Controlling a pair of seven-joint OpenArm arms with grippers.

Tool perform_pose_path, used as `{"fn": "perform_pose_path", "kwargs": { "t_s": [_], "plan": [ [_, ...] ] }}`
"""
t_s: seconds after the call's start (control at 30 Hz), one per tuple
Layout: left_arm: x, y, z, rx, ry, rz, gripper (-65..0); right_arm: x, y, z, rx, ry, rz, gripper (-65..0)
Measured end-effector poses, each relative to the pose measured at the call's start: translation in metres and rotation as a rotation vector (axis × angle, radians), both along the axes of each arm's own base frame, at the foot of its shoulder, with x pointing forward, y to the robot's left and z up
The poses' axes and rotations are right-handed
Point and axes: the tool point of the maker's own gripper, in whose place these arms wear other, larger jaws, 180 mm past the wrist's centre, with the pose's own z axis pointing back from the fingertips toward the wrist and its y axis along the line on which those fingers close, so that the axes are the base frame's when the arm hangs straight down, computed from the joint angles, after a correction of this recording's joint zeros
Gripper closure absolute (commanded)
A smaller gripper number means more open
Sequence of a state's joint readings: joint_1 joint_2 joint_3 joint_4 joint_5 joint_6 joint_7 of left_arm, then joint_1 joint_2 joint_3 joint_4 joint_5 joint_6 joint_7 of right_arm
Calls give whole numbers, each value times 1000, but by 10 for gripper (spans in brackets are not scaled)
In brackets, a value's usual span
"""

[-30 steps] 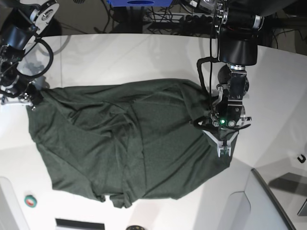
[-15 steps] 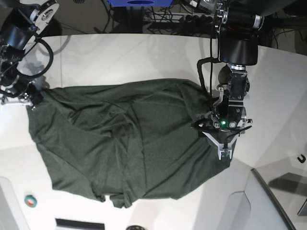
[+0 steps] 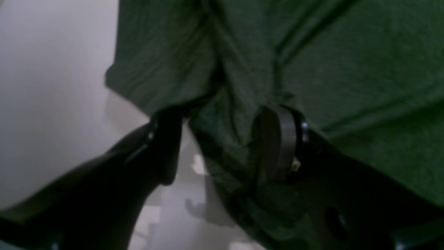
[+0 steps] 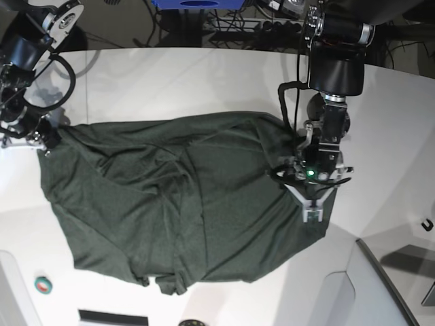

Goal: Layout the t-shirt on the table in an organized manner, then fold the t-shirt properly
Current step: 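Lower the left gripper onto the shirt edge and grasp the fabric, then pull the grasped shirt edge with the left gripper away from the right gripper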

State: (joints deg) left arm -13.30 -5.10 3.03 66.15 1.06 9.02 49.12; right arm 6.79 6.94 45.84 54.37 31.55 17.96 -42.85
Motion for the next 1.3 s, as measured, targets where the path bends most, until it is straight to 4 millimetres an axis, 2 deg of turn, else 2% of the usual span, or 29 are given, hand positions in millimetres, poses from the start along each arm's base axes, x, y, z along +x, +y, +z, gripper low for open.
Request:
{"fn": "perform_pose_path", "kwargs": {
  "t_s": [0.13, 0.47, 0.53, 0.6, 0.67, 0.7, 0.87, 1.07, 1.17, 1.3],
  "plan": [
    [0, -14, -2, -17, 4, -26, -344, 0, 0, 0, 0, 0, 0, -3],
    [0, -9, -1, -6, 3, -23, -339, 0, 0, 0, 0, 0, -1, -3],
    [0, -7, -1, 0, 4, -23, -278, 0, 0, 0, 0, 0, -1, -3],
    [0, -6, -2, 2, 6, -23, -168, 0, 0, 0, 0, 0, -1, -3],
    [-1, -7, -2, 1, 6, -23, -31, 0, 0, 0, 1, 0, -1, -3],
    [0, -7, -2, 1, 6, -22, 0, 0, 0, 0, 0, 0, -1, -3],
    [0, -7, 2, -1, -1, -22, 0, 0, 0, 0, 0, 1, -1, -3],
    [-4, -15, 43, -42, -30, -1, 0, -1, 0, 0, 1, 3, 1, -2],
    [-14, 8, 58, -40, -42, 66, 0, -2, 0, 0, -1, 5, 4, -2],
    [-40, 39, 53, -16, -8, 129, 0, -6, -3, 2, -17, 10, 7, -2]
  ]
}}
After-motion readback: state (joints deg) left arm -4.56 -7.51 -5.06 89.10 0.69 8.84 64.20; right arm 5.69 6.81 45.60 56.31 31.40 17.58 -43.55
